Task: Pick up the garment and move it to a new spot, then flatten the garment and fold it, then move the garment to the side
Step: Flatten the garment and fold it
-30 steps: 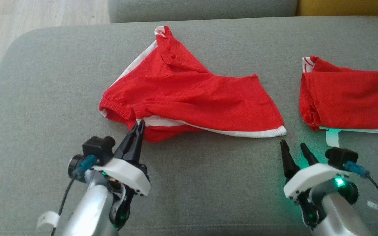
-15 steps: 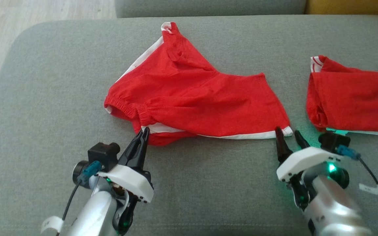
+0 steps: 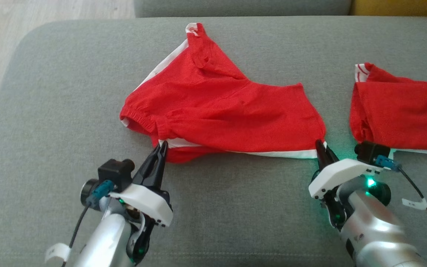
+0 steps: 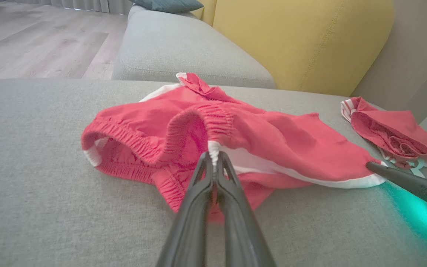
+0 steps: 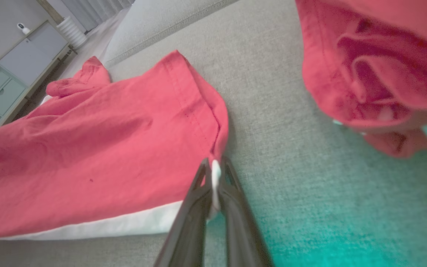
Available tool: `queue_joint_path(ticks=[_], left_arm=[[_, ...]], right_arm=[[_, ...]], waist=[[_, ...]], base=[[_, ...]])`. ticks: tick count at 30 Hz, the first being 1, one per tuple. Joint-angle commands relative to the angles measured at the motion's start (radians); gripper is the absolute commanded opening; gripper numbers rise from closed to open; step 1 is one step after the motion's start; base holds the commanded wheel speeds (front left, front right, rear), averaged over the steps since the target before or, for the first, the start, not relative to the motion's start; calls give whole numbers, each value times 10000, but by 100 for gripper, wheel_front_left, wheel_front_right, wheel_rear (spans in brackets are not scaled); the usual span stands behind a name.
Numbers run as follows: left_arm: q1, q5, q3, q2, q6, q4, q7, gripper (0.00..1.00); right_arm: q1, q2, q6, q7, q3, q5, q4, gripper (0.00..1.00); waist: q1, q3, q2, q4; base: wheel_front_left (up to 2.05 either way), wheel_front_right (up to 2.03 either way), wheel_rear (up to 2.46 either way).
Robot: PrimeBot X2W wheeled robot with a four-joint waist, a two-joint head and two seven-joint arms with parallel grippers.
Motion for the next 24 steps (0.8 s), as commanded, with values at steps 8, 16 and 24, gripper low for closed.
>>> queue_joint_path(ticks=[8,16,24], left_arm=[[-584,61,935,305,150,-1301,-124,0],[-1876,414,1038,1003,12,-3209,222,0],[-1975,513,1226,1428,257,-5046,985,0]], right_arm=[[-945,116,33,-219,58,-555,-1690,0],[-1961,112,33,236,-758,-1901,-4453,0],[-1140,112,33,2021,-1658,-2410,-7429,0]], waist=[[0,-361,0,-387],[0,-1165,0,-749],[0,-1625,0,-1036]], base=[[0,0,0],[0,0,0],[0,0,0]])
